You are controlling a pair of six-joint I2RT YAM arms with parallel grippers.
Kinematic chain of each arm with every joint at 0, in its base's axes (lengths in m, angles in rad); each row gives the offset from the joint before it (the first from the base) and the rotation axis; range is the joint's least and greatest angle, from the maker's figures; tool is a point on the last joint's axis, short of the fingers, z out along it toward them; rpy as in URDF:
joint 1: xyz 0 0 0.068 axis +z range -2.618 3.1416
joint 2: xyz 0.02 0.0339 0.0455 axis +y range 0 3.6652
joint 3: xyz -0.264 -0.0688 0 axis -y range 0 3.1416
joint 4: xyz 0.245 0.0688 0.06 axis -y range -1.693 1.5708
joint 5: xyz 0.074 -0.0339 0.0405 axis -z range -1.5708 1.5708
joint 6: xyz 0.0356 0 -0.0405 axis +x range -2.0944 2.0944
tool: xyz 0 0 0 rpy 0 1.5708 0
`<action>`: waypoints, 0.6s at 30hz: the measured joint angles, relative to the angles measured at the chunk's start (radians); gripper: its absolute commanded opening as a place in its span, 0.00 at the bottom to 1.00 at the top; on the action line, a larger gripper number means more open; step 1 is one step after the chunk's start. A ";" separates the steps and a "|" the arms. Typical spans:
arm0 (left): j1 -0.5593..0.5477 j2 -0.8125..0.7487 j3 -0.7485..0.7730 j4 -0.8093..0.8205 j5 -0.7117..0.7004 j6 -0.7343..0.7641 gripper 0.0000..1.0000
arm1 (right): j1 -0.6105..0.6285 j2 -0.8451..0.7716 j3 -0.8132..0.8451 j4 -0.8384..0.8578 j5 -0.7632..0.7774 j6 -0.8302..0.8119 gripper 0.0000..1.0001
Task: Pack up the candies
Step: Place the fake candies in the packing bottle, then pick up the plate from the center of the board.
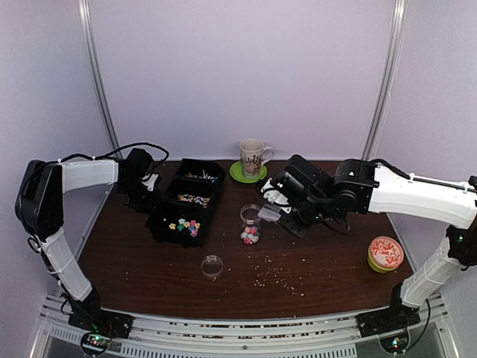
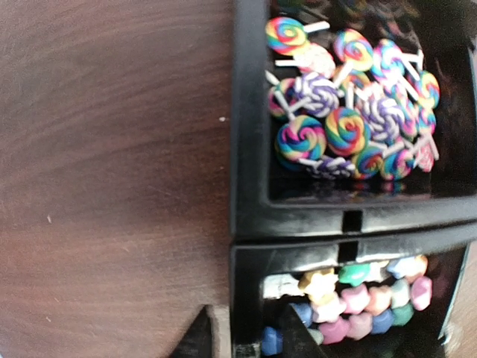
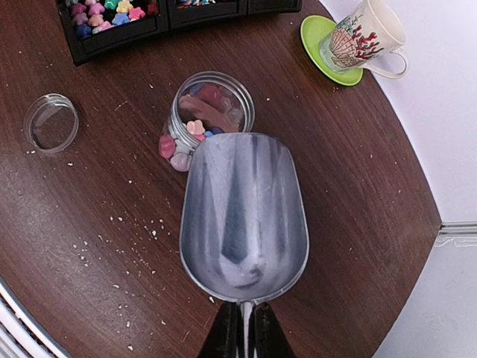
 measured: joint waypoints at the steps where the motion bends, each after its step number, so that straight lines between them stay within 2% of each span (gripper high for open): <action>1: 0.000 -0.001 0.000 0.000 -0.001 -0.002 0.58 | 0.000 -0.001 -0.001 0.004 0.000 -0.002 0.00; 5: 0.000 -0.005 0.000 -0.003 -0.004 -0.006 0.84 | 0.000 -0.030 -0.025 0.055 0.002 -0.007 0.00; 6: 0.000 -0.011 -0.001 -0.003 -0.007 -0.014 0.93 | 0.000 -0.045 -0.035 0.067 0.003 -0.008 0.00; 7: 0.000 -0.021 -0.002 -0.005 -0.010 -0.013 0.97 | 0.000 -0.060 -0.040 0.074 0.005 -0.009 0.00; 12: 0.000 -0.105 0.010 -0.034 -0.025 -0.032 0.98 | 0.000 -0.112 -0.050 0.107 0.013 -0.010 0.00; 18: 0.000 -0.176 0.094 -0.050 -0.016 -0.073 0.98 | 0.000 -0.167 -0.102 0.165 0.016 -0.010 0.00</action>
